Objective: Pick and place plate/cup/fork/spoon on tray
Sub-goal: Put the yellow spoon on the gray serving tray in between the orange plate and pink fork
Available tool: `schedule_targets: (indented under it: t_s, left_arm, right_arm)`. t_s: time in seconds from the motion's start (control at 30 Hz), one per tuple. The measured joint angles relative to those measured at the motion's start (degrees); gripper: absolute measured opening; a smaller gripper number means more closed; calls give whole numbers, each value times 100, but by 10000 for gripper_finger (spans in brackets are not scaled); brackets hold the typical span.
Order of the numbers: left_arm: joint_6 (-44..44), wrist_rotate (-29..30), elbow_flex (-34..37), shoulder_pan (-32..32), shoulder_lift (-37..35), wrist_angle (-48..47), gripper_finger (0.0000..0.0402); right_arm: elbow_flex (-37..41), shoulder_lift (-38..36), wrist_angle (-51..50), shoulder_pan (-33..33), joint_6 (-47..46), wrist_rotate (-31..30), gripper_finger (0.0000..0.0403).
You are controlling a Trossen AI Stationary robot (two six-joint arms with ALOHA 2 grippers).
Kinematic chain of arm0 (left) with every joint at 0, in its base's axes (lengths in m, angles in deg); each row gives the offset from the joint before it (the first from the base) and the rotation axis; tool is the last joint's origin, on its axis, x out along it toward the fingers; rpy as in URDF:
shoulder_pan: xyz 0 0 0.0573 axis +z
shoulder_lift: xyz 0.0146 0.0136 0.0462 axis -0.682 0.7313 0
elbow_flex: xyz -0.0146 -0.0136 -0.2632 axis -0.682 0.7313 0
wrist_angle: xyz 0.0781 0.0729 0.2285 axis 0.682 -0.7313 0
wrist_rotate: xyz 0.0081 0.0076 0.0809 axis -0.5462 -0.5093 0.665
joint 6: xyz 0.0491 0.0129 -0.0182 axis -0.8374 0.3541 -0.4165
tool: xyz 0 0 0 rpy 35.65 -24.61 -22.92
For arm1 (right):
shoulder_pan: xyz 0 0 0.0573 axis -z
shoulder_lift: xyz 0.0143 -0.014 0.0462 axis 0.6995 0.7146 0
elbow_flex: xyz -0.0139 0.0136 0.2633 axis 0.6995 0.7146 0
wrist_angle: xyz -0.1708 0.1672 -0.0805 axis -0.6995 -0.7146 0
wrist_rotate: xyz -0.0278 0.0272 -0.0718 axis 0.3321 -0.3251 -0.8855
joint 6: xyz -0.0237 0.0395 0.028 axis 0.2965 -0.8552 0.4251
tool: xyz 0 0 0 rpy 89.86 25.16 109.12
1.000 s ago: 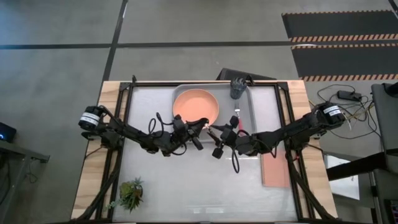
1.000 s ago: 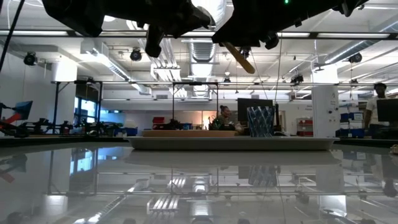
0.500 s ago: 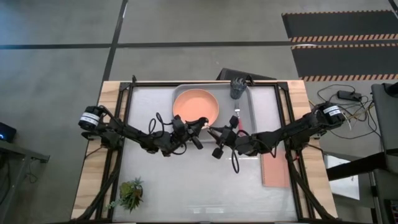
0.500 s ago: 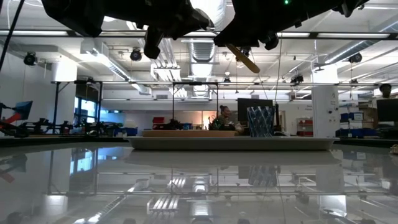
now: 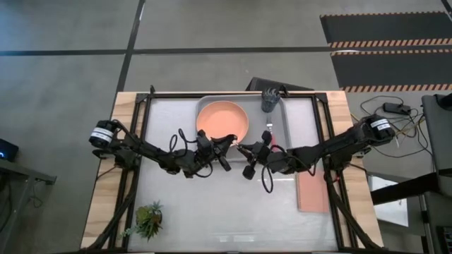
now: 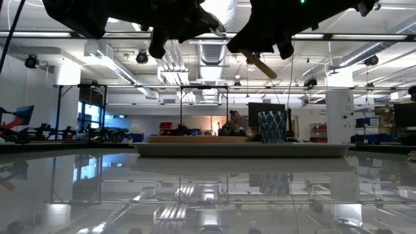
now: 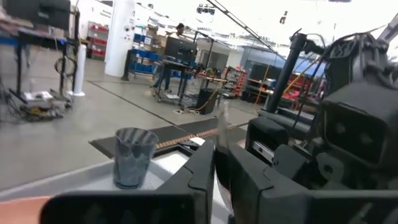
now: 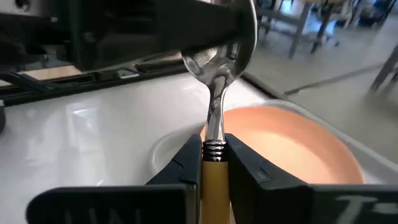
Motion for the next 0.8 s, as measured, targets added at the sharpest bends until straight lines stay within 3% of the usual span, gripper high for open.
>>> schedule_targets:
  t_s: [0.33, 0.5, 0.8]
  left_arm:
    - [-1426, 52, 187, -20, -341, -80, 121]
    - [-2102, 44, 204, -58, -777, -421, 146]
    - [-3786, 43, 398, -313, -1910, -464, 148]
  right_arm:
    - [-2, -432, -1630, 382, -2069, 120, 33]
    - [-2, -464, -2398, 852, -3193, 186, 33]
    - [0, -305, -3155, 2354, -4655, 1795, 33]
